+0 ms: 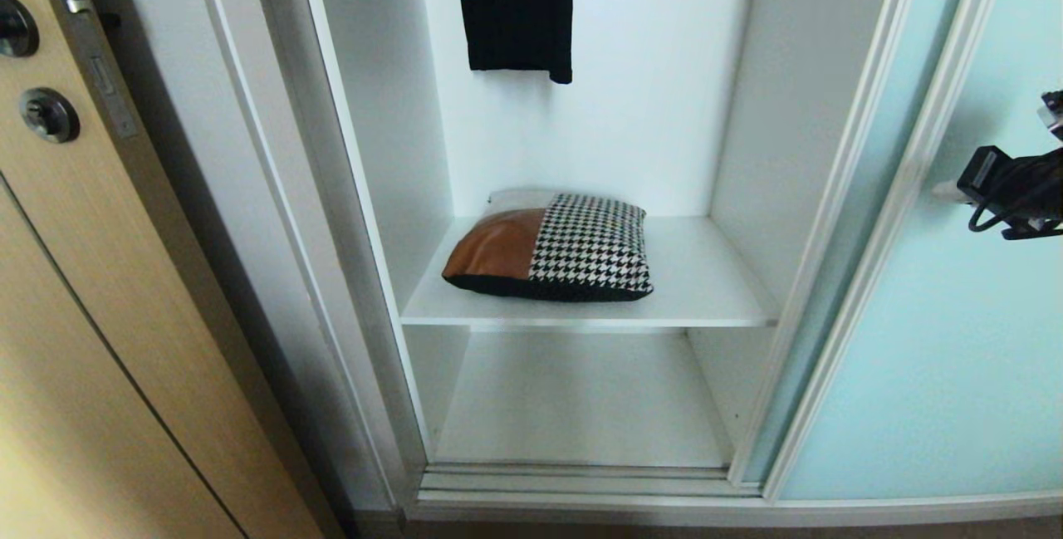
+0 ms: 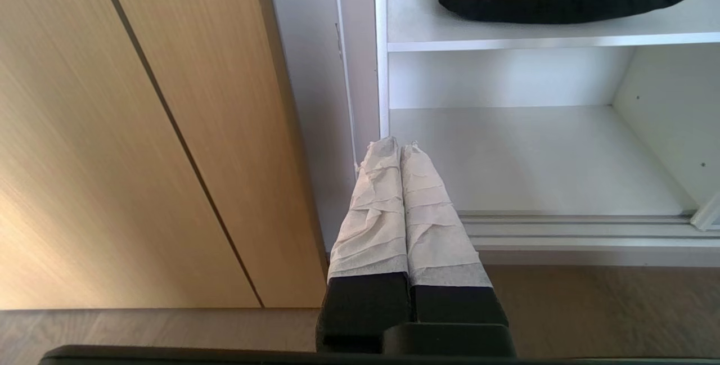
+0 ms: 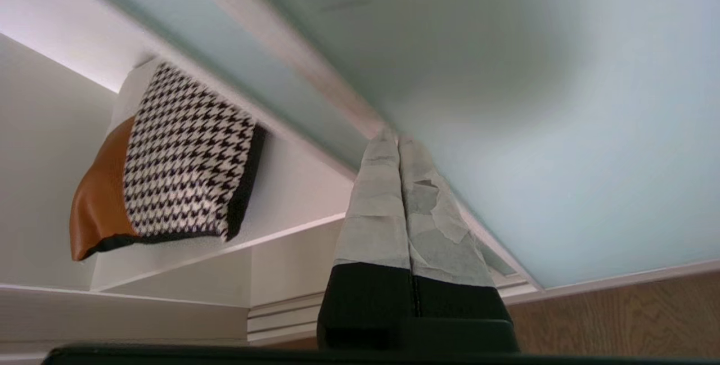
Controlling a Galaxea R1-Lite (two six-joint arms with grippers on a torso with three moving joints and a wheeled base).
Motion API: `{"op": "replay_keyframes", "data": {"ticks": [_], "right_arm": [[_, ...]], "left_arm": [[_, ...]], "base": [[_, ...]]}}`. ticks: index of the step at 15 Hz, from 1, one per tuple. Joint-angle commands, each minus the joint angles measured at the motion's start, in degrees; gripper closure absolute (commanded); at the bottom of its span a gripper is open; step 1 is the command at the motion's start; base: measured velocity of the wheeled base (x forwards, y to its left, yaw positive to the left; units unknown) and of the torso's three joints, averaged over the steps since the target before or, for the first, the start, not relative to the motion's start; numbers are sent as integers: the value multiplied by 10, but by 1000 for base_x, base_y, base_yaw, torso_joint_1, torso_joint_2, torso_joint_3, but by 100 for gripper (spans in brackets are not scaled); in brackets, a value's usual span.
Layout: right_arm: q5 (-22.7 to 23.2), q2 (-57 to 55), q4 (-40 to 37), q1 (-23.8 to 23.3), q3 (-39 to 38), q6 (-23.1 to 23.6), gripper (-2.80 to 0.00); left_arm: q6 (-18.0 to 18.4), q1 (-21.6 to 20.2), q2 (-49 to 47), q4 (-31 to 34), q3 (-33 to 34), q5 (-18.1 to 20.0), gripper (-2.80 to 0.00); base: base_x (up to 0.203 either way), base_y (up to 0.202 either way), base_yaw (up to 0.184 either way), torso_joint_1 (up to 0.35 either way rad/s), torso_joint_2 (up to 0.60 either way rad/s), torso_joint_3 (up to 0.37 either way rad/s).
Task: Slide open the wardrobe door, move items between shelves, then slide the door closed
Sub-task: Close the door
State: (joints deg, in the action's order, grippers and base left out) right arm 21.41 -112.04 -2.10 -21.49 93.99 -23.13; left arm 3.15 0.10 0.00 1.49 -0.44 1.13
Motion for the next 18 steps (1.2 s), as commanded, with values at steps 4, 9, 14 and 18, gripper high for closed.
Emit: {"op": "replay_keyframes", "data": {"ticks": [4,9,14,18], "right_arm": [[0,-34,0,0,23,-3,0],[0,-54,0,4,51,-2,0],[0,-48,-1,27,41,-2,0],[0,-15,-1,54,0,-2,0]], "left_arm": [[0,0,-1,0,0,0,0],[0,0,-1,0,0,0,0],[0,0,-1,0,0,0,0],[1,0,-1,0,0,0,0]], "base": [[0,0,0,0,0,0],[0,0,0,0,0,0],[0,0,0,0,0,0],[0,0,0,0,0,0]]}}
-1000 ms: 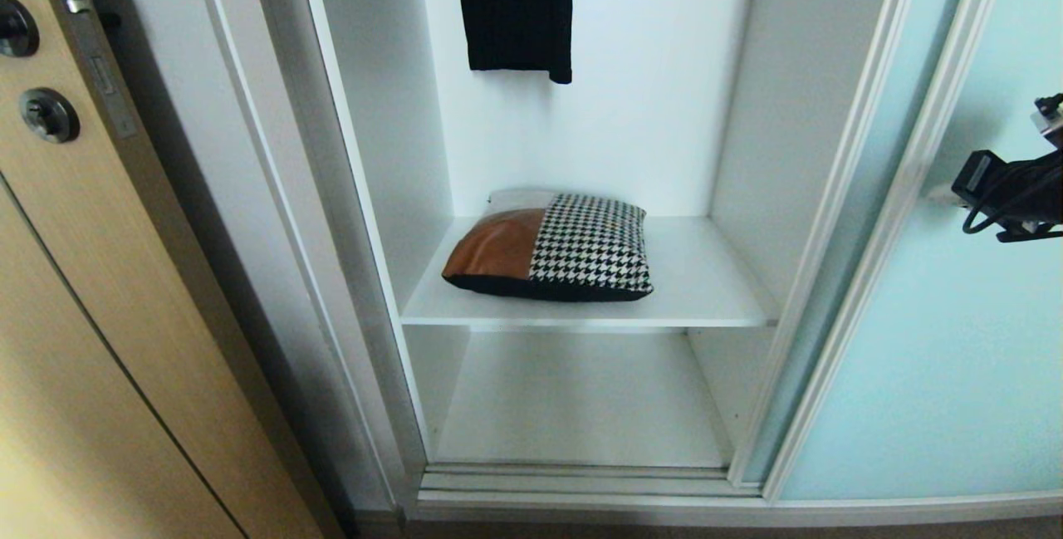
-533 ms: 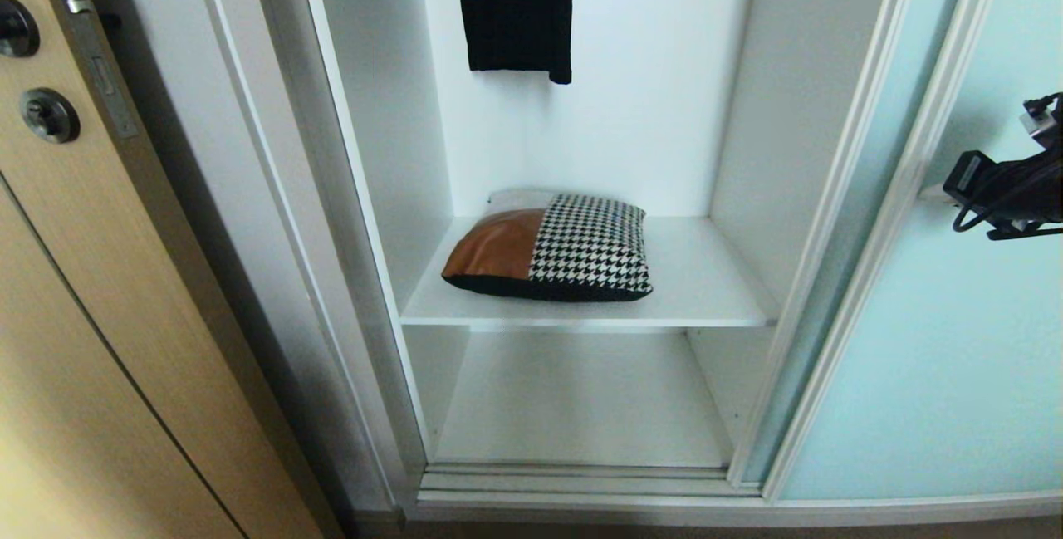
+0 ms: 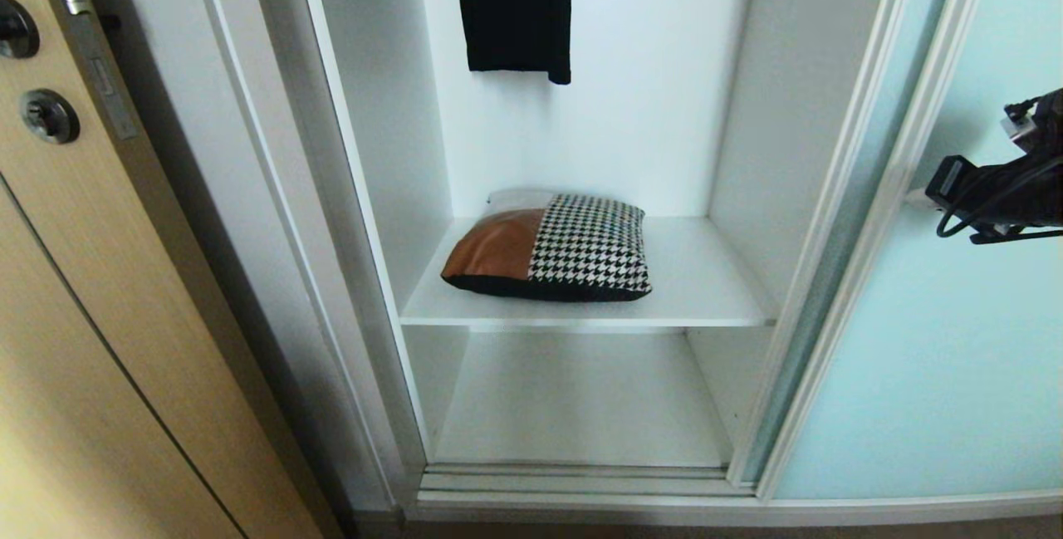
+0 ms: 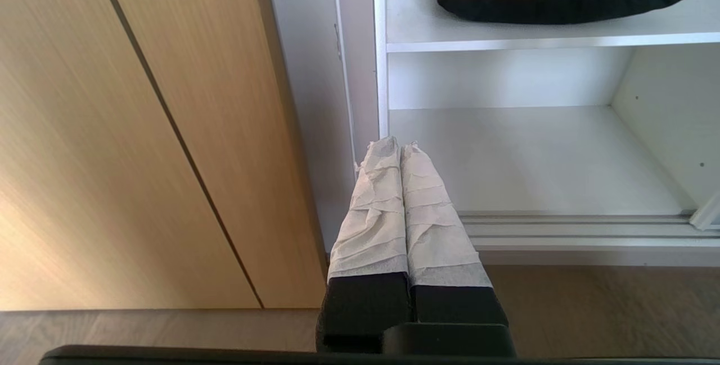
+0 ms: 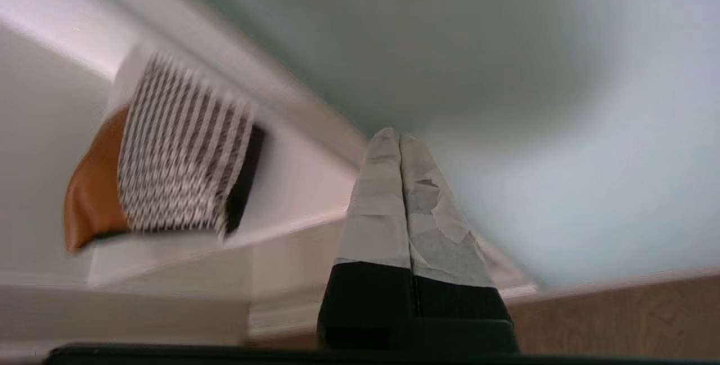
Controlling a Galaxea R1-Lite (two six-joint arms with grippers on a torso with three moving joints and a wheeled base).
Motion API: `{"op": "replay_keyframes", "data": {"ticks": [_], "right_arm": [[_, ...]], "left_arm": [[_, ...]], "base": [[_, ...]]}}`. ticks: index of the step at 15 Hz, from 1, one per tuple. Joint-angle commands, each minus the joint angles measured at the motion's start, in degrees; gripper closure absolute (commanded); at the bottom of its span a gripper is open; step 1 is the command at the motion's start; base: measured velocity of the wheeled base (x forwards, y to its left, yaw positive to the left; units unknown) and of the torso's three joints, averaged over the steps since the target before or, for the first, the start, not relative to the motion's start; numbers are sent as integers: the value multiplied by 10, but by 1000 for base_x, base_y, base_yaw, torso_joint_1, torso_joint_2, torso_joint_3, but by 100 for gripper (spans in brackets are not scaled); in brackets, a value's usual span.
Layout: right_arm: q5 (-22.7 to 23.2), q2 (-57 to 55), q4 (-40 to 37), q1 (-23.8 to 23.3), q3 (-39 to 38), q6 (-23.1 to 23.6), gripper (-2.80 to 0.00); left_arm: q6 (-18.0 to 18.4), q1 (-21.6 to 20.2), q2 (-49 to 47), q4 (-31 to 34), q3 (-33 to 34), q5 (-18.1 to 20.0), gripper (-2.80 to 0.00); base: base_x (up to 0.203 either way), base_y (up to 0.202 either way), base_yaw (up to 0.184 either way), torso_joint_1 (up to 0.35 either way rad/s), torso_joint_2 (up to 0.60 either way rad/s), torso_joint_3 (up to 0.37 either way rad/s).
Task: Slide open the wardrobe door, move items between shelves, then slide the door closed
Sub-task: Close the door
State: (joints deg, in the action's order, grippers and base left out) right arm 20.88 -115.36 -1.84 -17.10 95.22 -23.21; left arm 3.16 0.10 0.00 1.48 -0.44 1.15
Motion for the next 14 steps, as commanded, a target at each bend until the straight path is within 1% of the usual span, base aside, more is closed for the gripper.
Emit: {"op": "replay_keyframes", "data": {"ticks": [1,3,8,12,13,14], "right_arm": [[6,28,-3,20,-21,0,0],[5,49,-3,41,-38,1,0],[4,112,-2,119,-103,4,0],[-1,203,-1,133,-167,6,0],[-1,229,-1,133,-183,11,0],[-3,245,6,132,-201,27,0]], "left_arm": [[0,0,-1,0,0,0,0],[0,0,-1,0,0,0,0],[0,0,-1,0,0,0,0],[1,0,-1,0,0,0,0],[1,0,-1,0,0,0,0],[1,0,-1,0,0,0,0]], "base": [[0,0,0,0,0,0],[0,0,0,0,0,0],[0,0,0,0,0,0],[0,0,0,0,0,0],[0,0,0,0,0,0],[0,0,0,0,0,0]]}}
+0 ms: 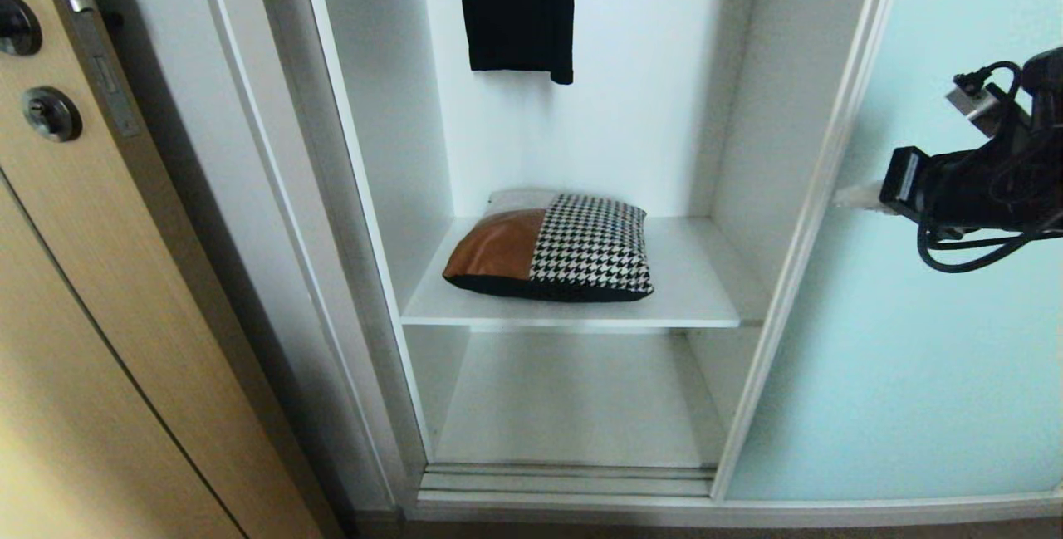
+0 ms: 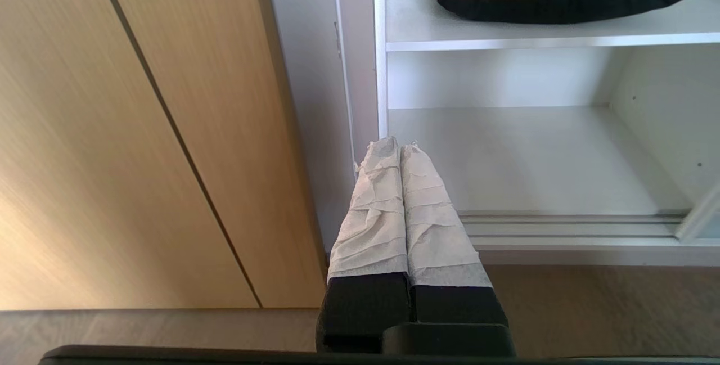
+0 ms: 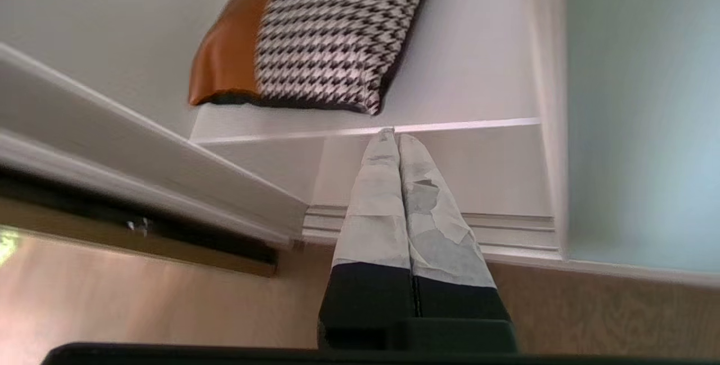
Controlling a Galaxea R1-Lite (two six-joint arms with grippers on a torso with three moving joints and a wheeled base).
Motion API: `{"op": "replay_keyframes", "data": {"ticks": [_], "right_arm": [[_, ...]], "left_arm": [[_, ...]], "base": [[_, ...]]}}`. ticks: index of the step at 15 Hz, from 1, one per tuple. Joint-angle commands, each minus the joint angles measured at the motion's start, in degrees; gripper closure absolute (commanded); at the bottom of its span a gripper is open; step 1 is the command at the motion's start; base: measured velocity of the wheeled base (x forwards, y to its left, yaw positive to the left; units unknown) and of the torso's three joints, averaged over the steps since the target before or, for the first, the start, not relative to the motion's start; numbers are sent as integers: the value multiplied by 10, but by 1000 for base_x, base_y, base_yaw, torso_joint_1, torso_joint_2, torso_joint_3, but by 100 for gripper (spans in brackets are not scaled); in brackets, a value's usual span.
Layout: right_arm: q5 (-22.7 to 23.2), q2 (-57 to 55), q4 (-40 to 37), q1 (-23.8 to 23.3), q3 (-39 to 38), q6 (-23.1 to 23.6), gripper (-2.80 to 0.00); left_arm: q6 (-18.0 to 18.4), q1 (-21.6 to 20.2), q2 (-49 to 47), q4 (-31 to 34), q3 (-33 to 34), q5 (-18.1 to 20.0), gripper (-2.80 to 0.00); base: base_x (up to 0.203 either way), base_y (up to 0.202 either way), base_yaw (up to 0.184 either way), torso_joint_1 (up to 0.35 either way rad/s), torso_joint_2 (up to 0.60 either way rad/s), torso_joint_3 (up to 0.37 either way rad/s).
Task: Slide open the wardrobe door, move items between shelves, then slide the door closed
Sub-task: Close the door
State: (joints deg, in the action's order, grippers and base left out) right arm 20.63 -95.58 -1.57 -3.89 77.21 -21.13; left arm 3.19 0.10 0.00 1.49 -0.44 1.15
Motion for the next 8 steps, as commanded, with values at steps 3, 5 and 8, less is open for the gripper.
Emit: {"op": "replay_keyframes", "data": {"ticks": [3,5,8], "right_arm": [[-51,34,101,-3,-42,44,0],[-87,15,154,0,-45,61,0],[-93,-16,173,3,-40,75,0]], "left_arm": [[0,0,-1,0,0,0,0],[0,0,-1,0,0,0,0],[0,0,-1,0,0,0,0]], "base": [[0,0,0,0,0,0],[0,0,0,0,0,0],[0,0,0,0,0,0]]}}
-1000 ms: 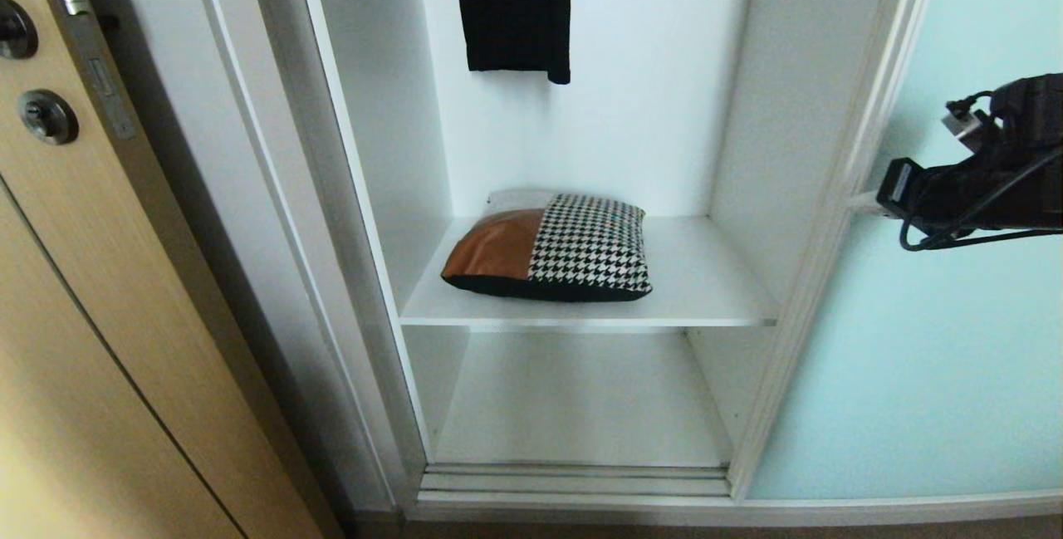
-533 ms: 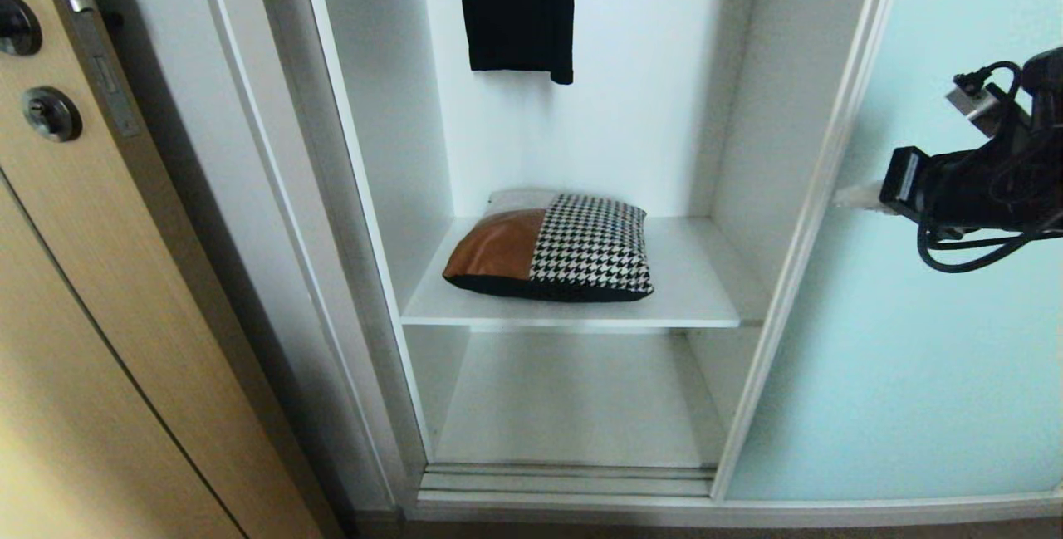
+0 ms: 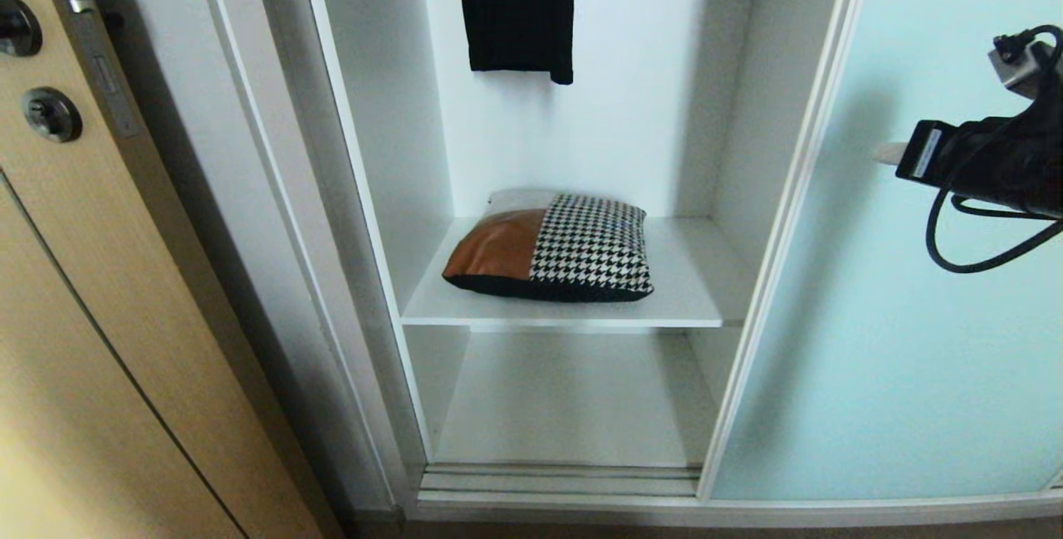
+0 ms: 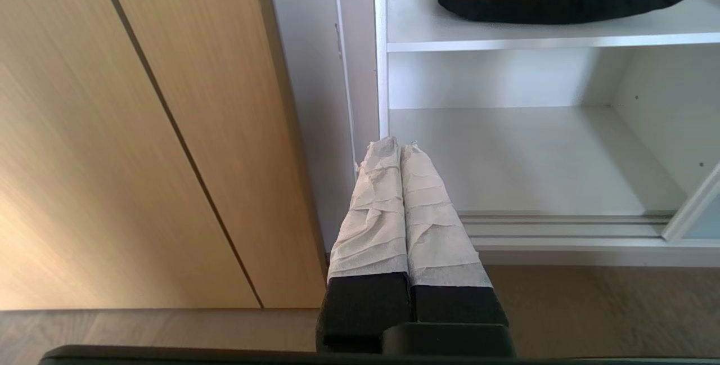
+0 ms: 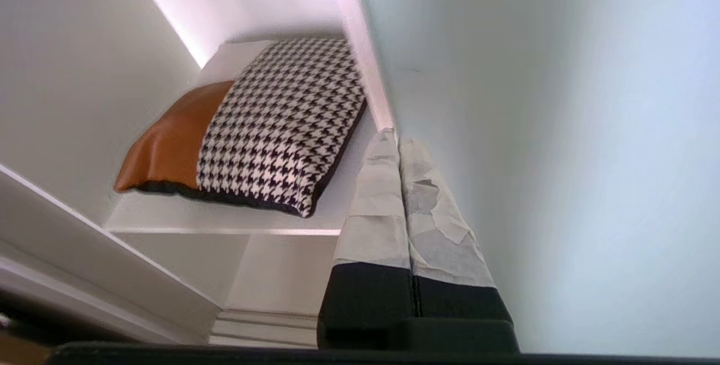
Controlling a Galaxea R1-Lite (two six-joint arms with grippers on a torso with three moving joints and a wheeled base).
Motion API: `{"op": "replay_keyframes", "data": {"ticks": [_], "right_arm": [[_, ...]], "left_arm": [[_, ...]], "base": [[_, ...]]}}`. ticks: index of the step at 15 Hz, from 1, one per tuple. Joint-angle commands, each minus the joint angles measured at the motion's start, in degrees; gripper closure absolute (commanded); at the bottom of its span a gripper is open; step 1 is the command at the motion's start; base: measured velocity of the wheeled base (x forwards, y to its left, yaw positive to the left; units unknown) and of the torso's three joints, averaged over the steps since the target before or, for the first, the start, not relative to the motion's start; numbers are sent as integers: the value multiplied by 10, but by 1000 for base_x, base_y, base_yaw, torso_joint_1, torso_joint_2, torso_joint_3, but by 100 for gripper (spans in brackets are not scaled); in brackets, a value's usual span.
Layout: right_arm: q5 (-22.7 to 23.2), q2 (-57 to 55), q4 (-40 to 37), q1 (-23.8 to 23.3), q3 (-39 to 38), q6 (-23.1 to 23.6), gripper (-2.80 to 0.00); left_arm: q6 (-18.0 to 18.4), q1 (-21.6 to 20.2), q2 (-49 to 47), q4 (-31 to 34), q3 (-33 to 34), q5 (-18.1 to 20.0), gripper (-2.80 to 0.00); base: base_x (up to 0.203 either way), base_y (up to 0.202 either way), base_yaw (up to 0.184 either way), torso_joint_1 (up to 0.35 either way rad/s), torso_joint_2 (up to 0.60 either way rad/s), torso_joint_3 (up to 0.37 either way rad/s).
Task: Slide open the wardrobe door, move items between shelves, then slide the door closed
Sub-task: Close the door
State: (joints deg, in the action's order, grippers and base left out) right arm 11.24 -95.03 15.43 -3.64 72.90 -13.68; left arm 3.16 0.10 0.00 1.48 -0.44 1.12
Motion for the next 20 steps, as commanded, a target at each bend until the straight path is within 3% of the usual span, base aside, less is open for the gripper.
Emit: {"op": "replay_keyframes", "data": {"ticks": [1,10,13,20], "right_arm": [[-2,-36,5,1,6,6,0],[-38,-111,7,50,46,7,0],[-69,-134,7,50,64,5,0],[-67,-125,5,26,75,6,0]], "left_arm": [[0,0,-1,0,0,0,0],[0,0,-1,0,0,0,0],[0,0,-1,0,0,0,0],[0,0,-1,0,0,0,0]], "base": [[0,0,0,0,0,0],[0,0,0,0,0,0],[0,0,0,0,0,0],[0,0,0,0,0,0]]}}
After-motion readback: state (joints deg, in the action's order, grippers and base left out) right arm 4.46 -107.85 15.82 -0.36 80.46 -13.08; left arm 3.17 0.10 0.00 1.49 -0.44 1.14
